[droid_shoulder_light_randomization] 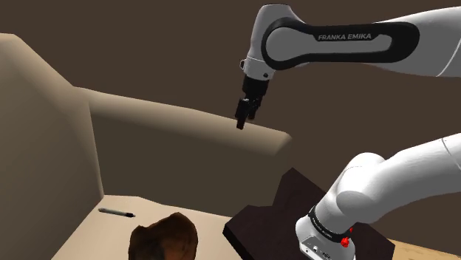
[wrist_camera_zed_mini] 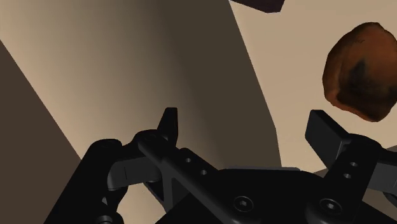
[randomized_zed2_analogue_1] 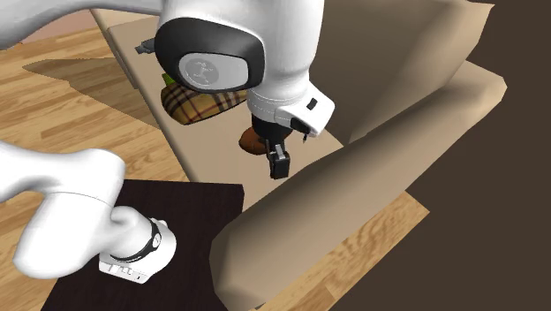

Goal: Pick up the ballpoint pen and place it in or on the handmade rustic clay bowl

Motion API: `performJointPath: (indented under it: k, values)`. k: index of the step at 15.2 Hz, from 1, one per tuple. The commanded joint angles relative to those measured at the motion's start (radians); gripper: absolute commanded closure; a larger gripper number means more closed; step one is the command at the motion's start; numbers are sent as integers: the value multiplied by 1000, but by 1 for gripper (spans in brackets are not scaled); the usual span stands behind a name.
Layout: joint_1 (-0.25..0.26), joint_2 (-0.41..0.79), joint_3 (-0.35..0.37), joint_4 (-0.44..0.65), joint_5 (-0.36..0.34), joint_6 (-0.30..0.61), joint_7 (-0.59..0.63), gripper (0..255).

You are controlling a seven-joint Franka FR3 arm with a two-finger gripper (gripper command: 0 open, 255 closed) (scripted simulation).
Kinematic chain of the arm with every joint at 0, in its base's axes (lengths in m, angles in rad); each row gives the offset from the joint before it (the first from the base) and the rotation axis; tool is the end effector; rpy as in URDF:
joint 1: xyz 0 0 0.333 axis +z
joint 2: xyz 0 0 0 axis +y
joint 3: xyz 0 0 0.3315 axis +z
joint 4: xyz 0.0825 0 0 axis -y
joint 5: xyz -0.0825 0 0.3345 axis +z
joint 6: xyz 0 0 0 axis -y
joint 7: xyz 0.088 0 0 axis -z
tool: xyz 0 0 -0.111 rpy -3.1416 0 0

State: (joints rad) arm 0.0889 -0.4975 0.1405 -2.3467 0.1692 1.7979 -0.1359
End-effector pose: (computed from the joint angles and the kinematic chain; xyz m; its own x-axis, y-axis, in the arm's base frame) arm 0.3283 0.0999 0.5341 0.9526 0.3011 -0.0424 0.2957 -0.9498 -0.1022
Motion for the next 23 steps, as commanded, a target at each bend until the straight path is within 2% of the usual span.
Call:
performJointPath:
  k: [1, 7, 12, 18, 23]
  values:
    - [16, 52, 28, 14, 3, 47, 5, 0]
    - [58, 225, 110, 66, -9, 185, 32, 0]
    - [91, 382, 174, 137, -52, 283, 70, 0]
    - [140, 584, 231, 254, -149, 369, 133, 0]
    - [203, 758, 250, 378, -251, 411, 191, 0]
